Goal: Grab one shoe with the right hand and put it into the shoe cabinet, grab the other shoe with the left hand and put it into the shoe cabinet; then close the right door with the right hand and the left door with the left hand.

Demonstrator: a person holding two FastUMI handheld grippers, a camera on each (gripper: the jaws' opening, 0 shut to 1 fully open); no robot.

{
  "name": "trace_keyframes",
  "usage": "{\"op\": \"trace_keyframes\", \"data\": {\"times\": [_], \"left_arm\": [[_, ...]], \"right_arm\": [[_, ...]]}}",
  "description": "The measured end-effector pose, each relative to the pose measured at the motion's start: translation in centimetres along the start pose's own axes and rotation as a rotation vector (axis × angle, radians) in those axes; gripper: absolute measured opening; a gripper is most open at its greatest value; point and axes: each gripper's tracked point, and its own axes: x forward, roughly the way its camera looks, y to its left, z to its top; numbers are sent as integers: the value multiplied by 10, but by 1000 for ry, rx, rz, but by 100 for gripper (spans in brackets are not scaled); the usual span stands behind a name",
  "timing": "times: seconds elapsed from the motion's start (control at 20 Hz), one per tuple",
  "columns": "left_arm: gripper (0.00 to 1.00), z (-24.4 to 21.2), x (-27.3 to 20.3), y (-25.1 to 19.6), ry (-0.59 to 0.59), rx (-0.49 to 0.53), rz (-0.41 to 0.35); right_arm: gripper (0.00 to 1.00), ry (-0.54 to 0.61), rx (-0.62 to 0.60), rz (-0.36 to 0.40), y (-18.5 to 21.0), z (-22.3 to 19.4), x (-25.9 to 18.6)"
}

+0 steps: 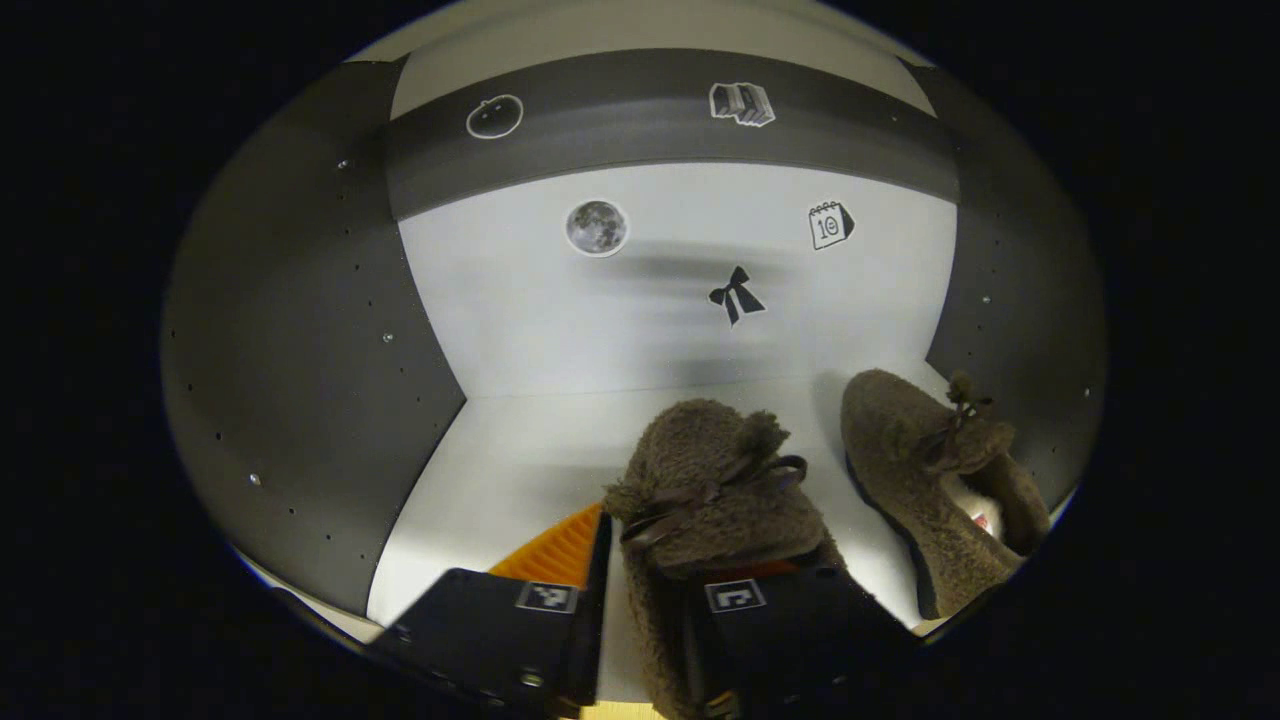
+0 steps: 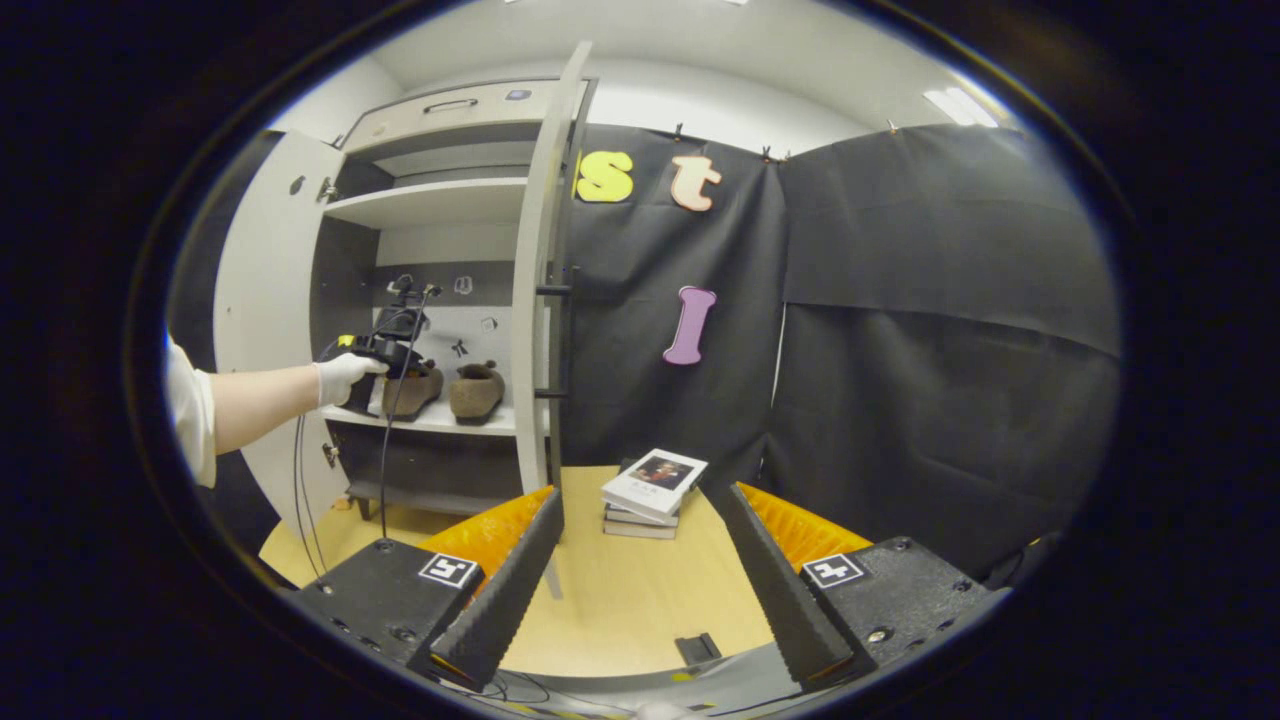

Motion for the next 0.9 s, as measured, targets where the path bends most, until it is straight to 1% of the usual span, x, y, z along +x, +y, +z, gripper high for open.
{"op": "trace_keyframes", "data": {"times": [0.05,0.2,0.25,0.35,0.4,0.55,0.75,0.9], "left_arm": [[39,3,-3,-1,-12,-4,-15],[90,8,-21,10,-46,9,2],[93,8,-26,9,-49,11,-3],[94,10,-42,9,-73,7,-16],[96,10,-52,9,-85,11,-22],[96,18,-87,6,-158,33,-32],[96,30,-158,1,-296,37,-58],[96,28,-219,-1,-379,56,-81]], "right_arm": [[100,-1,-1,4,2,0,0],[100,-2,5,20,8,0,0],[100,-5,6,25,9,1,-1],[100,-11,4,30,11,2,-3],[100,-15,4,34,13,3,-4],[100,-27,5,47,17,7,-9],[100,-40,1,64,24,11,-17],[100,-51,-5,79,31,14,-24]]}}
